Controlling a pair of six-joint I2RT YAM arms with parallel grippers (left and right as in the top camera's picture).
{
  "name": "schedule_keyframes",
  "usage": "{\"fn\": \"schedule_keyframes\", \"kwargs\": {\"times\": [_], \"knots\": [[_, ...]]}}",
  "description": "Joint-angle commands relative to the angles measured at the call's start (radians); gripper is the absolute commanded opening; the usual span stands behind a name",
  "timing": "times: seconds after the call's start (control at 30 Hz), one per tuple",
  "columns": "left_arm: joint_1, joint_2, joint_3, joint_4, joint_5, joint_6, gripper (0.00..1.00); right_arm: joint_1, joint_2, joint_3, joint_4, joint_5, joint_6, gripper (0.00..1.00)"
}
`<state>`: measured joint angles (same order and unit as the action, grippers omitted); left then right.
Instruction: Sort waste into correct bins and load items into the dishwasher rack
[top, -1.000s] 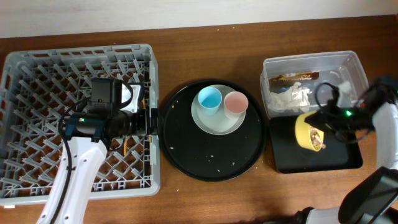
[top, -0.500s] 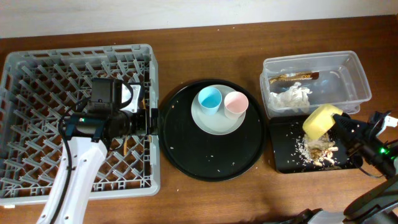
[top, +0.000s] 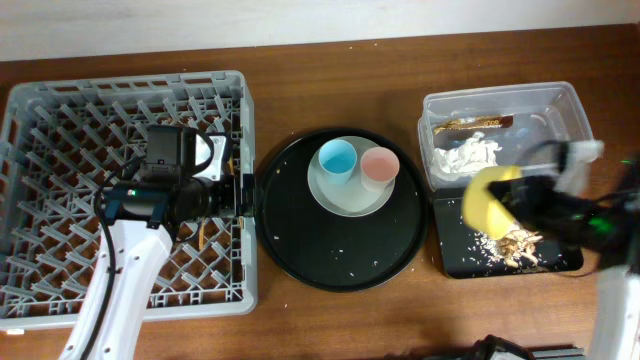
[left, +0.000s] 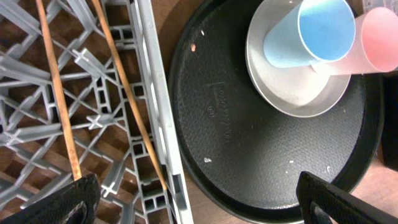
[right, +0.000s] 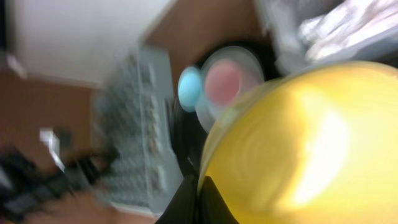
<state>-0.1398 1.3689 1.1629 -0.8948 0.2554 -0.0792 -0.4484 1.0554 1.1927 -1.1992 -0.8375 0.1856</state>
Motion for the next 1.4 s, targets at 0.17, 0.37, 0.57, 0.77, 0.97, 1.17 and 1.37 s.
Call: {"fn": "schedule_keyframes", "kwargs": {"times": [0.17, 0.37, 0.57, 0.77, 0.97, 1.17, 1.37], "knots": [[0.001, -0.002, 0.008, 0.002, 0.011, -0.006, 0.99, 1.125, 0.276, 0.018, 0.184, 0.692, 0.250, 0.04], [0.001, -0.002, 0.008, 0.003, 0.011, -0.006, 0.99, 1.252, 0.674, 0.032, 0.354, 0.692, 0.225, 0.27], [0.001, -0.002, 0.008, 0.003, 0.011, -0.006, 0.99, 1.115, 0.650, 0.314, 0.285, 0.906, -0.087, 0.68], [0.001, -0.002, 0.008, 0.002, 0.011, -0.006, 0.99, 1.115, 0.818, 0.286, 0.502, 0.982, -0.171, 0.54], [0.001, -0.002, 0.008, 0.003, 0.011, -0.006, 0.99, 1.115, 0.916, 0.286, 0.541, 1.080, -0.170, 0.44], [0.001, -0.002, 0.008, 0.002, 0.011, -0.006, 0.99, 1.117, 0.903, 0.351, 0.519, 1.059, -0.171, 0.04], [0.001, -0.002, 0.008, 0.003, 0.011, -0.006, 0.99, 1.077, 0.571, 0.721, -0.071, 0.937, -0.208, 0.04]]}}
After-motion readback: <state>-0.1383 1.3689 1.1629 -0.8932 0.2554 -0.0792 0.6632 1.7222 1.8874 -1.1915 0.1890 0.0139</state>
